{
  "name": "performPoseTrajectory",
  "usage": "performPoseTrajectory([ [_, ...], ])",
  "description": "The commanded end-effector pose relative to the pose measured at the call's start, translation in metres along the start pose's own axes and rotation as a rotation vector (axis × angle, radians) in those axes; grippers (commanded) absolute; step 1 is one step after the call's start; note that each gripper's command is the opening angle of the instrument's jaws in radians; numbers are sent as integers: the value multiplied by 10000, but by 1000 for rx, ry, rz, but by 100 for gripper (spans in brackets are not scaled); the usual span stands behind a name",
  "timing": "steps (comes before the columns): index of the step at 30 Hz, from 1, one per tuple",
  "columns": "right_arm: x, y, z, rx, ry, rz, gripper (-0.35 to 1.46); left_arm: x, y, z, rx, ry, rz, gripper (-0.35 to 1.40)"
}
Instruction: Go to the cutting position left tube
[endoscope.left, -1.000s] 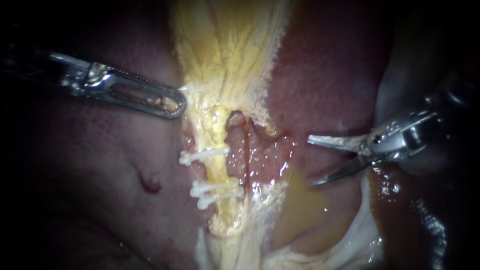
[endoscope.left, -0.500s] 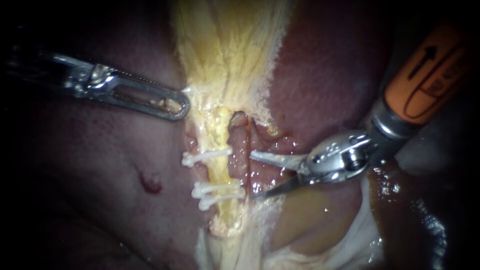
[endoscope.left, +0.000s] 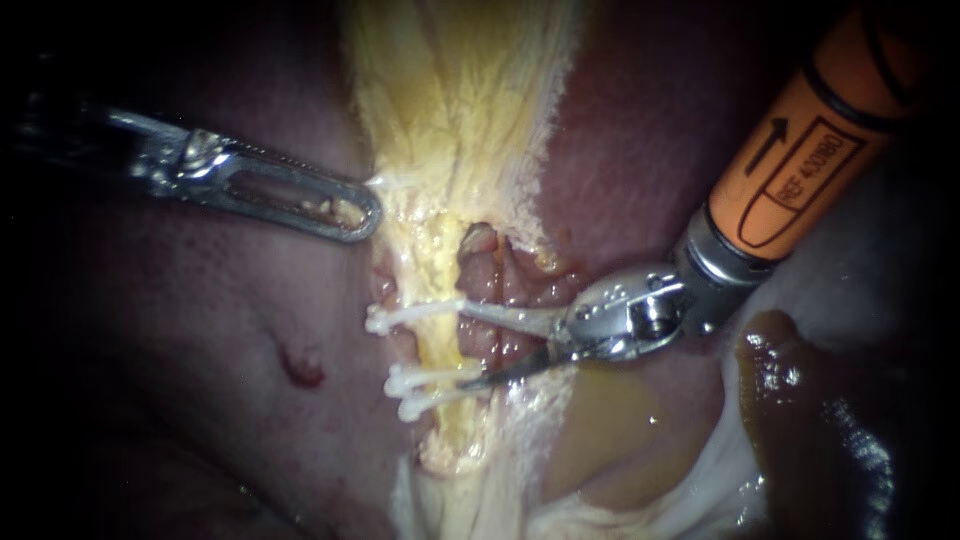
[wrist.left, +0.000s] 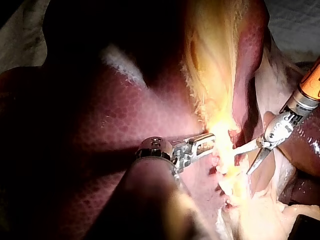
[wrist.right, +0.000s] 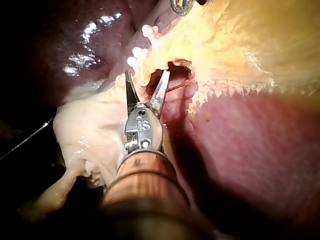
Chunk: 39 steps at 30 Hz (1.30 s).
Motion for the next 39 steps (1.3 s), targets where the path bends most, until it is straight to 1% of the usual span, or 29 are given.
performPoseTrajectory([
  [1, -2, 2, 2, 5, -1, 3, 144, 0, 0, 0, 0, 0, 0, -35],
  [4, -5, 8, 5, 13, -2, 6, 144, 0, 0, 0, 0, 0, 0, -35],
  [9, -9, 14, 7, 27, 0, 12, 144, 0, 0, 0, 0, 0, 0, -35],
  [16, -10, 15, 7, 37, 3, 9, 144, 0, -1, 0, 0, 0, 0, -35],
  [22, -8, 14, 8, 73, 31, -8, 144, 0, -1, 0, 0, 0, 0, -35],
  [25, -4, 12, 11, 102, 51, -23, 144, 0, -1, 0, 0, 0, 0, -35],
  [28, 0, 9, 14, 135, 61, -41, 144, 0, -1, 0, -1, -1, 0, -35],
  [32, 6, 5, 20, 169, 64, -53, 144, -1, -2, 1, -1, -1, -1, -35],
  [39, 7, -3, 32, 207, 68, -63, 142, -1, -2, 2, -4, -3, -1, -35],
])
